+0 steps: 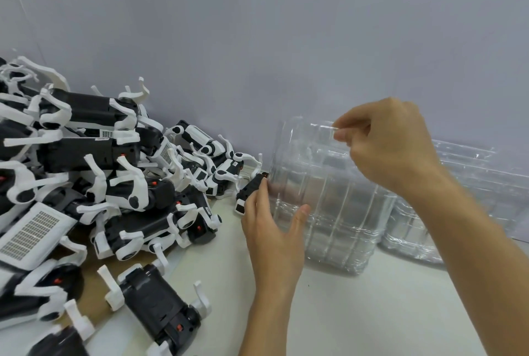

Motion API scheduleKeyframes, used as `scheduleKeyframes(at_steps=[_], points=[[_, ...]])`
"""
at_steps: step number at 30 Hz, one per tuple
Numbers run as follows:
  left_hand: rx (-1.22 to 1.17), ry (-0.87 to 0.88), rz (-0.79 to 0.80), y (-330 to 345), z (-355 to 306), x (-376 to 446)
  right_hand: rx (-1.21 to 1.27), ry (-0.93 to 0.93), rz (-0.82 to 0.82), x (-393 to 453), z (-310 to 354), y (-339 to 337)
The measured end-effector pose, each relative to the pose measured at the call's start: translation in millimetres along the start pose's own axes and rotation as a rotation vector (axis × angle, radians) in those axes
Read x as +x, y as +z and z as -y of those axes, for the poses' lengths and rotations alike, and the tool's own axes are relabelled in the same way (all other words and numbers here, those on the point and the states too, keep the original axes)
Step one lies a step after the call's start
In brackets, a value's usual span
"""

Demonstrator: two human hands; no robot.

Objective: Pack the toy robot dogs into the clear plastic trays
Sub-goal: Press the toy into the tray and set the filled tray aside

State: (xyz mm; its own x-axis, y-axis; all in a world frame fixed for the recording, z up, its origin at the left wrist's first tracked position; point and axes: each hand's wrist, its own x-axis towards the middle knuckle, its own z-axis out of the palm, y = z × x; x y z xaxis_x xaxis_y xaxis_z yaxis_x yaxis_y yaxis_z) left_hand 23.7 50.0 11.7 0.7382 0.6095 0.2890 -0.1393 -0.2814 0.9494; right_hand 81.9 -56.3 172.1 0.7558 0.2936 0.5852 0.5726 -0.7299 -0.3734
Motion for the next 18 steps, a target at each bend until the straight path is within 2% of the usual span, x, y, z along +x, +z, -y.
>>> scheduleKeyframes(at_steps=[4,7,10,14,18], points=[[0.007,-0.017,-0.025,1,-2,-2,0.063,-0.017,-0.053,7,-1,-16],[0.078,-0.063,-0.108,4,-8,-5,0.125,-0.059,-0.094,3,-2,-27],[0.211,0.038,-0.175,6,-10,-6,0.181,-0.082,-0.121,-6,-5,-32],[0.114,0.068,0.045,11,-5,-7,0.222,-0.108,-0.157,-18,-8,-35],[0.137,0.083,0.165,13,-2,-8,0.241,-0.102,-0.172,-26,-11,-36]])
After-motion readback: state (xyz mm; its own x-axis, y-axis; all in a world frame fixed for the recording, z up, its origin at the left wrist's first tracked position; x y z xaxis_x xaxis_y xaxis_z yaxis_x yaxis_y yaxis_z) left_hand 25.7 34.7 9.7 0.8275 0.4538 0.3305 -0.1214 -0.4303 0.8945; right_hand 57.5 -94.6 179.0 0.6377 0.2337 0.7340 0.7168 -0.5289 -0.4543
